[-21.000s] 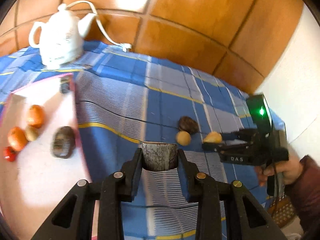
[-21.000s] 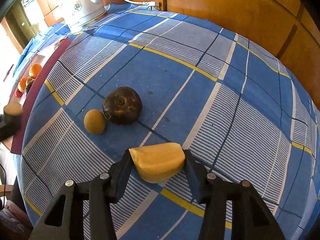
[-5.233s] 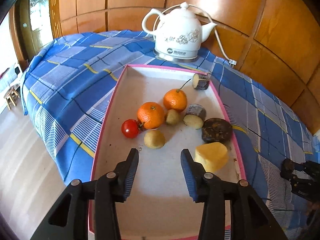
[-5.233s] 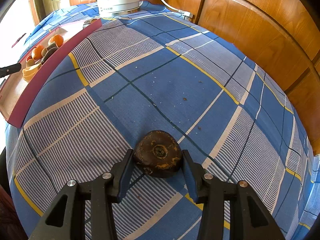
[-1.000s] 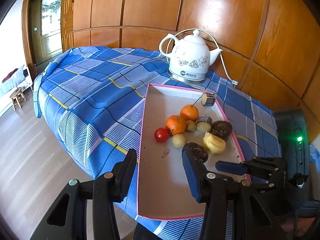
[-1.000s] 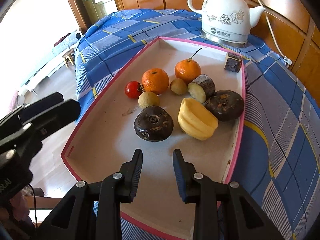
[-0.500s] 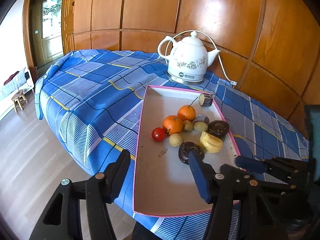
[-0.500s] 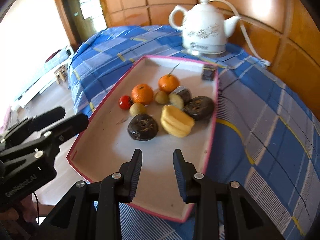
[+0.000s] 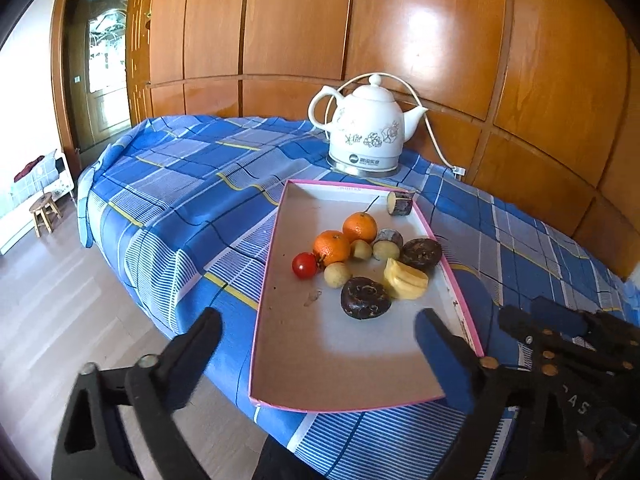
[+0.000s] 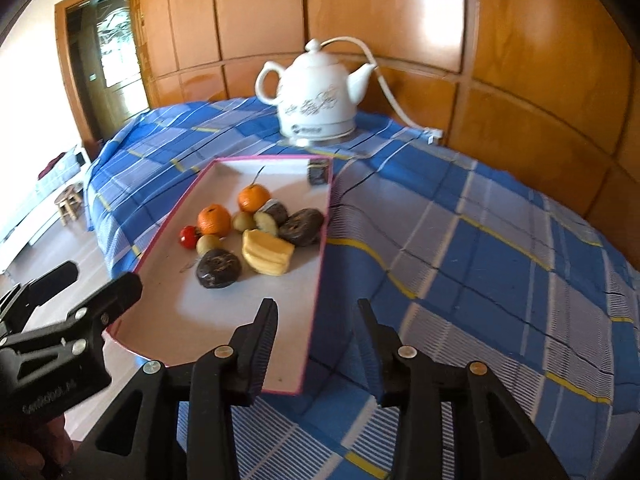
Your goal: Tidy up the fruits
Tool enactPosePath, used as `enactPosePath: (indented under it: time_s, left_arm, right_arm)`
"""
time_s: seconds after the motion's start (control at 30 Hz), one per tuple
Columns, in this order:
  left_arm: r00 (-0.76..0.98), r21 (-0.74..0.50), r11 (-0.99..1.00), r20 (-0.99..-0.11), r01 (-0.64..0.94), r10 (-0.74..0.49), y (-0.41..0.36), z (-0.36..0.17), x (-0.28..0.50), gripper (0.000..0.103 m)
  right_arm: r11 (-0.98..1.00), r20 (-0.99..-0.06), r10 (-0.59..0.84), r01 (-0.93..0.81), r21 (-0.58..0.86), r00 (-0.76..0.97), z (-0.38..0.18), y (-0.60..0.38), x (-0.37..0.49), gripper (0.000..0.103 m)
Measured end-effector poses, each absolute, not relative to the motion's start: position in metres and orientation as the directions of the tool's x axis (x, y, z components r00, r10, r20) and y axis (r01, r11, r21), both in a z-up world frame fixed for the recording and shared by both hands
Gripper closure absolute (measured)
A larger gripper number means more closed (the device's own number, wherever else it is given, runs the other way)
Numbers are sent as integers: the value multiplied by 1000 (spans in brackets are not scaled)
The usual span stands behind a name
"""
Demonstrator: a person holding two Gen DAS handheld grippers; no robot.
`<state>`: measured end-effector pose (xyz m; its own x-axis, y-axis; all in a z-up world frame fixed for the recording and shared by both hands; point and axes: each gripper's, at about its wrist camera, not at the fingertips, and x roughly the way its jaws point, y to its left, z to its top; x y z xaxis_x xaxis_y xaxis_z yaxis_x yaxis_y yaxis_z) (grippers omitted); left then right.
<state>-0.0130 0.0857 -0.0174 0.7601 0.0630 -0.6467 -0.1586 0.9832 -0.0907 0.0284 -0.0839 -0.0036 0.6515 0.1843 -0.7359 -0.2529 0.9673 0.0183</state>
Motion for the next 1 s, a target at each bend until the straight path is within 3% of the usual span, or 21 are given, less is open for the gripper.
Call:
enactPosePath:
  time_s: [0.07,0.3,1.0]
  left_arm:
    - [768,-92,982,-636,-165,70,87,-15,-15,0]
    - [782,-93,979,-616,-184,89,87,-10,-19,0]
    - [791,-51,966,-586,-252,175,83,-5,-23,0]
  right_arm:
    - [973,-717,162,-230,3,678,1,-87,24,54]
    - [982,-656,160,-185,32,738,14,-101,11,53]
    - [988,-625,125,-151,12,770,16,-103,6,53]
